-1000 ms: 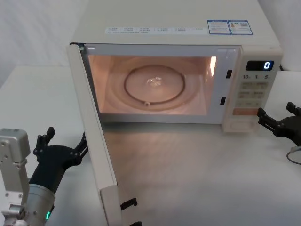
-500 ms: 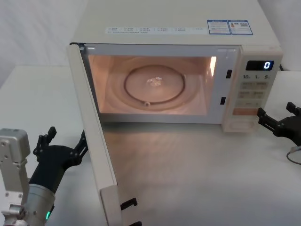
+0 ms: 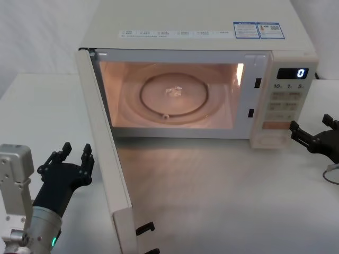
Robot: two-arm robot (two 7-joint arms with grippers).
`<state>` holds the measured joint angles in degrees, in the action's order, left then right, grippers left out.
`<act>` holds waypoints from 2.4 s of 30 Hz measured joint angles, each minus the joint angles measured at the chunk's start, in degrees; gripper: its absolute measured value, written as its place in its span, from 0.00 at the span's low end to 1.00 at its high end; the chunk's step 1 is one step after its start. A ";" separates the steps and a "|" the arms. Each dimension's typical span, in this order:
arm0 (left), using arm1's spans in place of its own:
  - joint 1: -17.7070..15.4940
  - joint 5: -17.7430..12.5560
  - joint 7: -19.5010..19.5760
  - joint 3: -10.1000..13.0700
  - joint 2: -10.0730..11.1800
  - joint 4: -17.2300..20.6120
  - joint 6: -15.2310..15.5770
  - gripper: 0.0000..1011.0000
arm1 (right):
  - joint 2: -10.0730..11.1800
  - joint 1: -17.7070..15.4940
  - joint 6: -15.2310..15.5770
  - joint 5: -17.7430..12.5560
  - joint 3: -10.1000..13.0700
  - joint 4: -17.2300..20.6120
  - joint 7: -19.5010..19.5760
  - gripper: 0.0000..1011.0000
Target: Press the button to open the microwave door with one hand; close the microwave door with the other hand.
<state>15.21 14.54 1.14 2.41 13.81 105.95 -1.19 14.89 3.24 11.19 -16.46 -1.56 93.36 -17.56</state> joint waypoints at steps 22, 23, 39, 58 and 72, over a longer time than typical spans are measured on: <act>0.00 0.00 0.00 0.00 0.00 0.00 0.00 0.00 | 0.00 0.00 0.00 0.00 0.00 0.00 0.00 0.99; 0.00 0.00 0.00 0.00 0.00 0.00 0.00 0.00 | 0.00 0.00 0.00 0.00 0.00 -0.01 0.00 0.99; 2.00 0.28 3.01 -3.95 0.27 1.32 0.22 0.00 | 0.00 0.00 0.00 0.00 0.00 -0.01 0.00 0.99; 9.92 8.31 13.66 -10.28 3.95 9.63 -1.11 0.00 | 0.00 0.00 0.00 0.00 0.00 0.00 0.00 0.99; 15.19 8.89 19.07 -10.16 10.08 15.30 -4.35 0.00 | 0.00 0.00 0.00 0.00 0.00 -0.01 0.00 0.99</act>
<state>30.41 23.43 20.21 -7.74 23.89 121.25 -5.55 14.90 3.24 11.20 -16.46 -1.56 93.35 -17.56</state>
